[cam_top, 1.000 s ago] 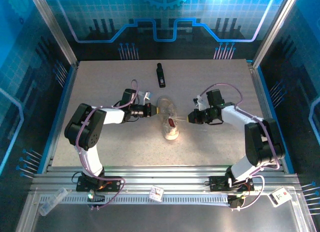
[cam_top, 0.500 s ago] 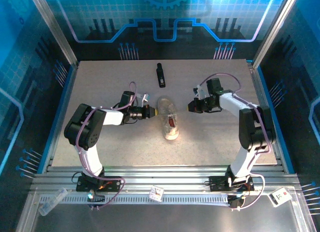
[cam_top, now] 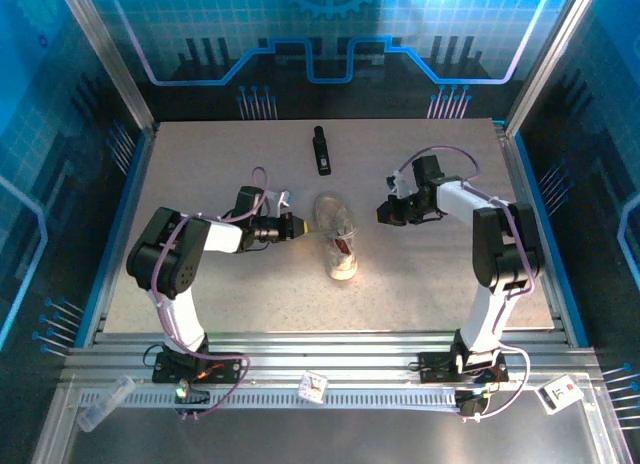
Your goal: Tie the shoes
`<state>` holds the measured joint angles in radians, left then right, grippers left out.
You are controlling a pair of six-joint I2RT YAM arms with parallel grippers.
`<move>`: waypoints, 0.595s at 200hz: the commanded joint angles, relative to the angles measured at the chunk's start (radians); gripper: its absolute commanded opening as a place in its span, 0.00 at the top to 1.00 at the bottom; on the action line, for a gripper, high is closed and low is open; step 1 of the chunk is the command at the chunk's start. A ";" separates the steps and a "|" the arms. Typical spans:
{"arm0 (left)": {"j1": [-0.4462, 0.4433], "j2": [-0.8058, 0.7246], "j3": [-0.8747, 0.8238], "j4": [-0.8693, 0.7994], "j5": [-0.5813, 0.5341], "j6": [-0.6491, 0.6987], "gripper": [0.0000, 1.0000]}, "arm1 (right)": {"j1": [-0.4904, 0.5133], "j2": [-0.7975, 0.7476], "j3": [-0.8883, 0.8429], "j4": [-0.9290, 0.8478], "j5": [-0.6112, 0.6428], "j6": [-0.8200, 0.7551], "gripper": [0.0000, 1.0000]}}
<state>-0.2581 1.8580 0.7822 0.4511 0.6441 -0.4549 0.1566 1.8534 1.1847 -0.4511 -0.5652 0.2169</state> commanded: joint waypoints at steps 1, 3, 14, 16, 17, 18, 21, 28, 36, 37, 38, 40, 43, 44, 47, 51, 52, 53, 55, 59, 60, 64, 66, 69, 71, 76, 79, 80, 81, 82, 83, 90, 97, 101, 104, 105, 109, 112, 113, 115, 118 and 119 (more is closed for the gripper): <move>0.010 0.001 -0.004 0.066 0.040 -0.022 0.80 | 0.004 -0.056 -0.020 0.060 -0.059 0.000 0.97; 0.010 -0.001 -0.003 0.067 0.043 -0.022 0.78 | 0.004 -0.064 -0.025 0.068 -0.063 0.003 0.95; 0.008 -0.016 -0.002 0.072 0.052 -0.013 0.67 | 0.006 -0.117 -0.063 0.110 -0.082 0.010 0.86; 0.008 -0.019 -0.001 0.072 0.053 -0.010 0.66 | 0.006 -0.121 -0.066 0.113 -0.083 0.009 0.85; 0.008 -0.020 -0.001 0.072 0.054 -0.008 0.65 | 0.006 -0.125 -0.069 0.114 -0.084 0.009 0.85; 0.008 -0.023 0.000 0.071 0.055 -0.006 0.65 | 0.006 -0.130 -0.071 0.115 -0.085 0.009 0.84; 0.008 -0.028 -0.001 0.068 0.056 0.000 0.63 | 0.007 -0.148 -0.084 0.122 -0.088 0.008 0.81; 0.008 -0.043 0.002 0.057 0.059 0.011 0.60 | 0.009 -0.179 -0.107 0.130 -0.089 0.001 0.76; 0.008 -0.058 0.006 0.044 0.062 0.026 0.59 | 0.012 -0.216 -0.136 0.137 -0.091 -0.008 0.74; 0.008 -0.060 0.007 0.042 0.063 0.028 0.59 | 0.012 -0.222 -0.139 0.137 -0.091 -0.009 0.74; 0.008 -0.062 0.007 0.040 0.063 0.029 0.59 | 0.012 -0.227 -0.142 0.138 -0.091 -0.010 0.74; 0.008 -0.066 0.008 0.036 0.064 0.034 0.58 | 0.014 -0.235 -0.149 0.139 -0.091 -0.011 0.73; 0.008 -0.071 0.010 0.030 0.065 0.036 0.58 | 0.016 -0.248 -0.159 0.140 -0.089 -0.013 0.71; 0.008 -0.072 0.011 0.030 0.065 0.038 0.58 | 0.016 -0.252 -0.163 0.140 -0.088 -0.014 0.70; 0.008 -0.076 0.013 0.025 0.067 0.042 0.58 | 0.020 -0.266 -0.173 0.142 -0.086 -0.014 0.68; 0.008 -0.082 0.014 0.021 0.068 0.044 0.58 | 0.025 -0.285 -0.188 0.146 -0.085 -0.018 0.66; 0.008 -0.083 0.015 0.020 0.068 0.045 0.58 | 0.026 -0.288 -0.192 0.148 -0.085 -0.019 0.66; 0.008 -0.085 0.014 0.018 0.067 0.047 0.58 | 0.028 -0.294 -0.196 0.149 -0.085 -0.020 0.65; 0.008 -0.087 0.015 0.016 0.067 0.047 0.58 | 0.033 -0.303 -0.204 0.152 -0.085 -0.023 0.65; 0.008 -0.093 0.016 0.013 0.065 0.048 0.58 | 0.043 -0.319 -0.218 0.155 -0.084 -0.031 0.63; 0.008 -0.094 0.017 0.013 0.065 0.049 0.58 | 0.045 -0.323 -0.221 0.156 -0.082 -0.033 0.63; 0.008 -0.099 0.017 0.013 0.063 0.053 0.58 | 0.057 -0.340 -0.233 0.157 -0.074 -0.042 0.61; 0.008 -0.102 0.017 0.014 0.063 0.056 0.58 | 0.063 -0.348 -0.240 0.157 -0.071 -0.047 0.60; 0.008 -0.106 0.016 0.014 0.062 0.058 0.58 | 0.075 -0.359 -0.249 0.158 -0.059 -0.054 0.59; 0.008 -0.109 0.016 0.014 0.060 0.059 0.58 | 0.082 -0.365 -0.252 0.158 -0.052 -0.059 0.58; 0.007 -0.115 0.014 0.015 0.057 0.063 0.58 | 0.099 -0.378 -0.264 0.157 -0.032 -0.071 0.55; 0.007 -0.119 0.013 0.017 0.054 0.066 0.58 | 0.108 -0.385 -0.270 0.157 -0.022 -0.078 0.54; 0.006 -0.120 0.013 0.017 0.053 0.065 0.59 | 0.112 -0.387 -0.273 0.157 -0.017 -0.080 0.53; 0.006 -0.121 0.013 0.017 0.052 0.067 0.59 | 0.114 -0.388 -0.274 0.157 -0.014 -0.083 0.52; 0.006 -0.123 0.013 0.017 0.052 0.068 0.59 | 0.117 -0.391 -0.276 0.157 -0.010 -0.084 0.52; 0.006 -0.124 0.013 0.018 0.052 0.068 0.59 | 0.120 -0.392 -0.278 0.157 -0.008 -0.086 0.52; 0.005 -0.133 0.010 0.017 0.049 0.077 0.59 | 0.136 -0.398 -0.291 0.161 0.012 -0.092 0.50; 0.002 -0.142 0.008 0.013 0.045 0.092 0.59 | 0.144 -0.398 -0.299 0.168 0.036 -0.090 0.48; 0.000 -0.147 0.008 0.010 0.042 0.100 0.60 | 0.146 -0.394 -0.300 0.171 0.046 -0.086 0.47; -0.002 -0.153 0.009 0.005 0.042 0.110 0.60 | 0.147 -0.391 -0.300 0.174 0.052 -0.082 0.46; -0.003 -0.155 0.008 0.002 0.041 0.113 0.60 | 0.146 -0.389 -0.300 0.174 0.054 -0.081 0.46; -0.006 -0.161 0.011 -0.011 0.037 0.129 0.60 | 0.146 -0.383 -0.300 0.180 0.058 -0.078 0.45; -0.009 -0.166 0.013 -0.020 0.036 0.139 0.60 | 0.147 -0.379 -0.300 0.183 0.058 -0.075 0.45; -0.011 -0.168 0.014 -0.025 0.034 0.145 0.60 | 0.147 -0.377 -0.300 0.184 0.057 -0.075 0.45; -0.012 -0.172 0.016 -0.034 0.033 0.153 0.60 | 0.147 -0.372 -0.300 0.187 0.055 -0.075 0.44; -0.017 -0.177 0.021 -0.047 0.032 0.170 0.60 | 0.148 -0.367 -0.300 0.194 0.053 -0.076 0.44; -0.018 -0.178 0.023 -0.051 0.030 0.174 0.60 | 0.148 -0.365 -0.300 0.195 0.052 -0.076 0.44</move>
<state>-0.2600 1.7329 0.7826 0.4683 0.6773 -0.3920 0.3012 1.4647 0.8993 -0.2966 -0.5625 0.1577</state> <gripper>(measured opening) 0.401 0.545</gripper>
